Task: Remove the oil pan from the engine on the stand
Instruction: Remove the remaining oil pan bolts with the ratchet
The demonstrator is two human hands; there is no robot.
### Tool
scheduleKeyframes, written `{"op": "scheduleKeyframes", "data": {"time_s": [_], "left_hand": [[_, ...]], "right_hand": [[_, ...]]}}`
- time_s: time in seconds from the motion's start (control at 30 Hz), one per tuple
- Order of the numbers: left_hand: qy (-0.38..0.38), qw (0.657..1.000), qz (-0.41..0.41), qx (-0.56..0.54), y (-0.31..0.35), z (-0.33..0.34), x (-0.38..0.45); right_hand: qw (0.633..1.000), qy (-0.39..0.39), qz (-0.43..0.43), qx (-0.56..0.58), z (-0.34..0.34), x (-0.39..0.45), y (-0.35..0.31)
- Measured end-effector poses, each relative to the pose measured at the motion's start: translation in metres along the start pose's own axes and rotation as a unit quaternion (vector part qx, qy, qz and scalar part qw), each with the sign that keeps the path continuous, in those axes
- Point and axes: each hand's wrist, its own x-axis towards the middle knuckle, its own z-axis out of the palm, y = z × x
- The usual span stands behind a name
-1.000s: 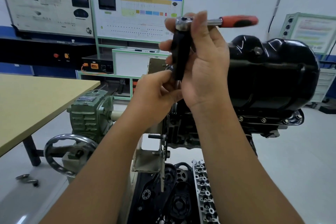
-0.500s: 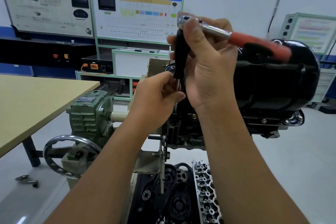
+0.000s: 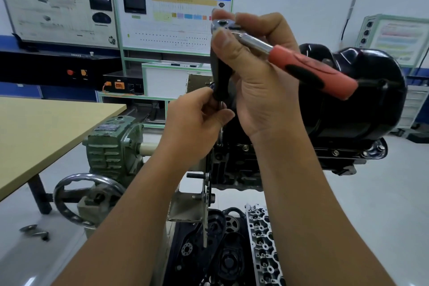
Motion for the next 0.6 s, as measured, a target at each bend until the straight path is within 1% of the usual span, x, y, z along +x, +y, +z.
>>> {"op": "scheduleKeyframes", "data": {"time_s": [0.1,0.23,0.3,0.4,0.47,0.53,0.6], "left_hand": [[0.006,1.000,0.005,-0.011,0.0012,0.0002,-0.0006],[-0.072,0.995,-0.014,-0.061,-0.0001,-0.0077,-0.0003],[-0.071,0.994,-0.029,-0.073,-0.0010,-0.0086,0.0000],[-0.031,0.997,-0.040,-0.065,-0.0017,-0.0038,-0.0002],[-0.009,0.997,-0.044,-0.062,-0.0018,-0.0013,-0.0008],[-0.019,0.997,-0.038,-0.060,-0.0026,-0.0025,-0.0008],[-0.057,0.997,-0.020,-0.050,-0.0019,-0.0058,-0.0008]], "right_hand": [[0.999,0.034,0.026,0.002,0.0002,0.0002,0.0000],[0.996,0.055,0.072,0.023,-0.0016,-0.0001,-0.0023],[0.997,0.047,0.056,0.020,-0.0030,0.0004,-0.0029],[1.000,0.015,0.008,-0.002,-0.0038,0.0016,-0.0023],[1.000,0.001,0.000,-0.015,-0.0041,0.0020,-0.0024],[1.000,0.005,0.002,-0.017,-0.0062,0.0020,-0.0015],[0.999,0.016,0.032,-0.002,-0.0070,0.0011,-0.0009]]}}
